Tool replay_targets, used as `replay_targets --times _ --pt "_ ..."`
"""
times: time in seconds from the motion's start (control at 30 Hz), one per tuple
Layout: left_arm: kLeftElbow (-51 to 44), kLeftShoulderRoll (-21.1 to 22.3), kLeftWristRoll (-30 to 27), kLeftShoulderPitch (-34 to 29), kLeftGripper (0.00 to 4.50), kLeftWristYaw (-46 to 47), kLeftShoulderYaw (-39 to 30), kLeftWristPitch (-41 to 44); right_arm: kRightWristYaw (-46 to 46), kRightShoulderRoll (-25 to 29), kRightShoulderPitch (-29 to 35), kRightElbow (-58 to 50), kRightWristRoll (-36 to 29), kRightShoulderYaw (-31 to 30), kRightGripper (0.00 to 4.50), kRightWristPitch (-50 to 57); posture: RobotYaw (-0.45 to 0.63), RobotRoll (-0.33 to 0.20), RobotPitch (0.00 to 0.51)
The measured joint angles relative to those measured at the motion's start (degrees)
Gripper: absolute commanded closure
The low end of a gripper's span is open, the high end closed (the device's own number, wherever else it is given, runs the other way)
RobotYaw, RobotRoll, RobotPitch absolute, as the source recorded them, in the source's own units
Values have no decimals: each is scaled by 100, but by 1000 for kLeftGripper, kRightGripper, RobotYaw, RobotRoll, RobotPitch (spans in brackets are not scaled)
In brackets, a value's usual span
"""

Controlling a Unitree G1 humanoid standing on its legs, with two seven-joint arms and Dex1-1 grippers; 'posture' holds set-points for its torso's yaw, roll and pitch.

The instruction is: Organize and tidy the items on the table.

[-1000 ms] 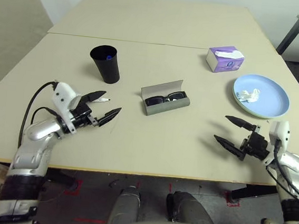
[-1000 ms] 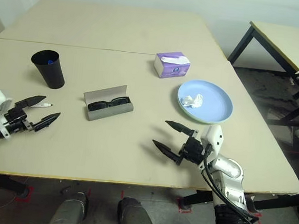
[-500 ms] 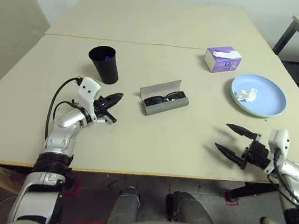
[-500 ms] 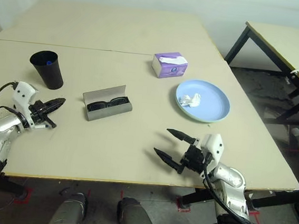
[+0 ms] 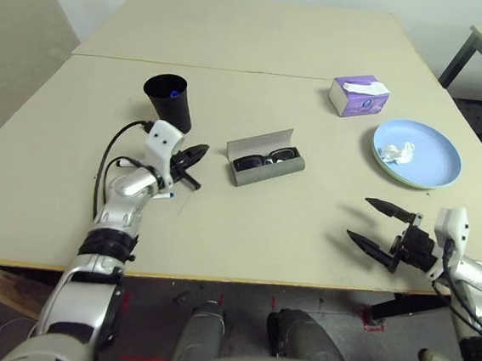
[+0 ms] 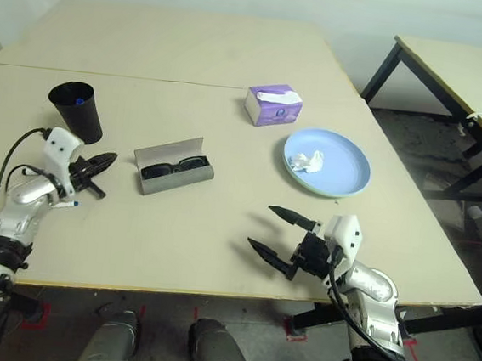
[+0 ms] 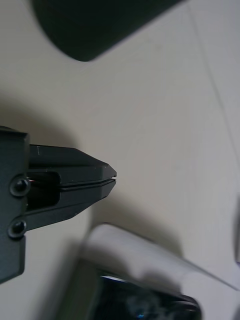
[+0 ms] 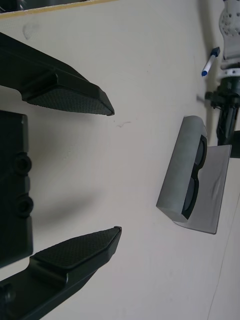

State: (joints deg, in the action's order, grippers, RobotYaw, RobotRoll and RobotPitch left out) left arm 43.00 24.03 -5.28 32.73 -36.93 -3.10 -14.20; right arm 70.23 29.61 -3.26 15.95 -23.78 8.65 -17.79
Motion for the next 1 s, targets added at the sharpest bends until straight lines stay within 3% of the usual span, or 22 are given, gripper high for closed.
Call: replay_targets --times 0.3,0.53,1.0 --pt "704 -218 227 566 4466 316 10 -299 -93 24 107 -170 0 -7 0 0 -107 0 117" --pt "804 -318 238 632 4466 -252 202 -405 -163 26 111 -206 0 -17 0 1 -113 0 116" --pt "75 -102 239 -125 4466 -930 426 -446 -200 26 110 -197 16 -109 0 3 -100 0 126"
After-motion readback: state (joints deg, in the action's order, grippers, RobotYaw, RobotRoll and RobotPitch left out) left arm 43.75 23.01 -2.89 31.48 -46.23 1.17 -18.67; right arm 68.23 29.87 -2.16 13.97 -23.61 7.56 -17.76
